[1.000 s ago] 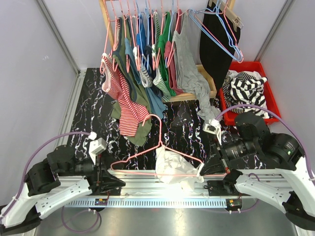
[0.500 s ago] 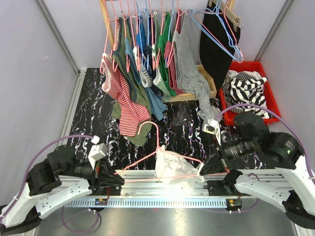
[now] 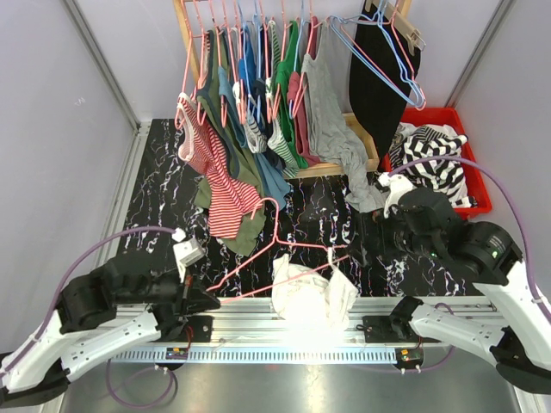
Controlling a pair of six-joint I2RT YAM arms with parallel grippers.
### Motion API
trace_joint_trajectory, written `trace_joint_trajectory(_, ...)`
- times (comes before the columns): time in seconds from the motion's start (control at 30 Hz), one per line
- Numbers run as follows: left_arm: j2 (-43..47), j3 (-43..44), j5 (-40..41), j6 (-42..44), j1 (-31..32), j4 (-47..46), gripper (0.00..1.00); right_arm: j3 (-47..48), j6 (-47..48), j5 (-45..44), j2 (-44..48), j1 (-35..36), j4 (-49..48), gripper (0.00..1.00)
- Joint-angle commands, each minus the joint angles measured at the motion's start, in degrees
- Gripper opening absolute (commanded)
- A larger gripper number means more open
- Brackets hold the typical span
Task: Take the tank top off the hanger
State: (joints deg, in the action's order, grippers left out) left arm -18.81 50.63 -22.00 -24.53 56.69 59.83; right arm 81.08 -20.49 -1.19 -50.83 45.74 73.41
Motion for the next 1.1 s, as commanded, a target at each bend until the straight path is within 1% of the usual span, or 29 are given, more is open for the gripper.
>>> trace_joint_trajectory(0.0, -5.43, 2.36, 6.35, -2.10, 0.09, 1.25, 0.00, -2.49, -6.66, -15.60, -0.76, 0.14, -1.50, 1.00)
trace_joint_trajectory(0.03, -6.23, 2.37, 6.18, -1.92, 0.09, 1.25, 0.00, -3.90, -8.06, -16.29, -0.94, 0.06, -2.21, 1.00)
trace_joint_trajectory(0.07, -6.85, 1.84, 3.83, -1.75, 0.09, 0.73, 0.00, -7.13, -8.51, -15.78, -0.94, 0.06, -3.17, 1.00)
trace_joint_trajectory(0.13, -8.69, 1.31, 1.27, -1.31, 0.09, 0.81, 0.00, -10.05, -9.30, -13.41, -1.46, 0.14, -5.72, 1.00)
trace_joint_trajectory(0.17, -9.14, 0.96, -1.88, -0.87, 0.09, 1.25, 0.00, -12.67, -10.96, -12.09, -1.38, 0.14, -6.69, 1.00)
trace_joint_trajectory(0.2, -9.66, 0.87, -2.43, -0.87, 0.09, 1.69, 0.00, -14.09, -11.50, -10.95, -1.12, 0.06, -8.96, 1.00)
trace_joint_trajectory(0.33, -10.10, 0.87, -5.42, -0.16, 0.09, 5.37, 0.00, -18.67, -14.04, -7.26, -0.94, 0.14, -11.44, 1.00)
trace_joint_trajectory(0.37, -10.37, 1.48, -2.90, -0.60, 0.09, 8.17, 0.00, -19.89, -14.40, -6.72, -1.03, 0.06, -11.53, 1.00)
trace_joint_trajectory(0.43, -10.72, 1.75, -2.35, -0.69, 0.09, 10.55, 0.00, -21.65, -15.19, -3.75, -1.47, 0.06, -12.84, 1.00)
trace_joint_trajectory(0.5, -10.64, 3.59, 0.71, -1.30, 0.09, 12.93, 0.00, -24.56, -15.46, -1.54, -1.55, 0.14, -14.77, 1.00)
trace_joint_trajectory(0.53, -10.37, 6.38, 4.99, -2.00, 0.09, 13.90, 0.00, -25.87, -15.46, -0.23, -1.55, 0.06, -15.31, 1.00)
trace_joint_trajectory(0.57, -10.02, 7.80, 6.95, -2.44, 0.09, 13.82, 0.00, -26.84, -15.46, 0.74, -1.12, 0.06, -16.44, 1.00)
trace_joint_trajectory(0.6, -9.06, 9.03, 8.97, -3.32, 0.09, 13.38, 0.00, -27.81, -15.46, 1.01, 0.19, 0.06, -19.59, 1.00)
trace_joint_trajectory(0.63, -8.71, 9.92, 10.21, -3.67, 0.09, 12.60, 0.00, -28.69, -15.28, 4.76, 0.64, 0.06, -21.36, 1.00)
trace_joint_trajectory(0.67, -8.35, 10.88, 12.40, -3.85, 0.09, 10.94, 0.00, -30.17, -15.02, 6.53, 0.90, 0.14, -23.03, 1.00)
trace_joint_trajectory(0.7, -8.18, 11.33, 13.46, -4.29, 0.09, 10.05, 0.00, -30.89, -14.84, 8.21, 0.38, 0.14, -25.66, 1.00)
trace_joint_trajectory(0.77, -8.26, 11.24, 14.26, -4.38, 0.09, 7.25, 0.00, -33.25, -15.28, 11.55, -1.11, 1.02, -27.78, 1.00)
trace_joint_trajectory(0.87, -10.18, 10.54, 12.16, -4.03, 0.09, 4.94, 0.00, -36.42, -17.03, 10.43, -4.53, 4.27, -32.18, 1.00)
trace_joint_trajectory(0.9, -10.72, 10.71, 12.16, -3.77, 0.09, 4.94, 0.00, -36.69, -17.47, 9.11, -6.28, 5.67, -32.19, 1.00)
trace_joint_trajectory(0.93, -11.07, 11.24, 12.50, -3.59, 0.09, 5.73, 0.00, -36.61, -18.70, 5.62, -7.08, 6.20, -31.84, 1.00)
trace_joint_trajectory(1.0, -11.25, 12.55, 14.78, -3.68, 0.09, 7.04, 0.00, -36.78, -19.85, 3.57, -8.84, 7.00, -31.74, 1.00)
trace_joint_trajectory(1.03, -10.99, 14.65, 16.45, -3.94, 0.09, 8.88, 0.00, -37.04, -20.46, 3.83, -9.37, 7.87, -31.92, 0.99)
trace_joint_trajectory(1.07, -10.64, 15.80, 21.33, -4.46, 0.09, 9.77, 0.00, -37.22, -20.73, 3.91, -9.99, 8.57, -32.18, 0.97)
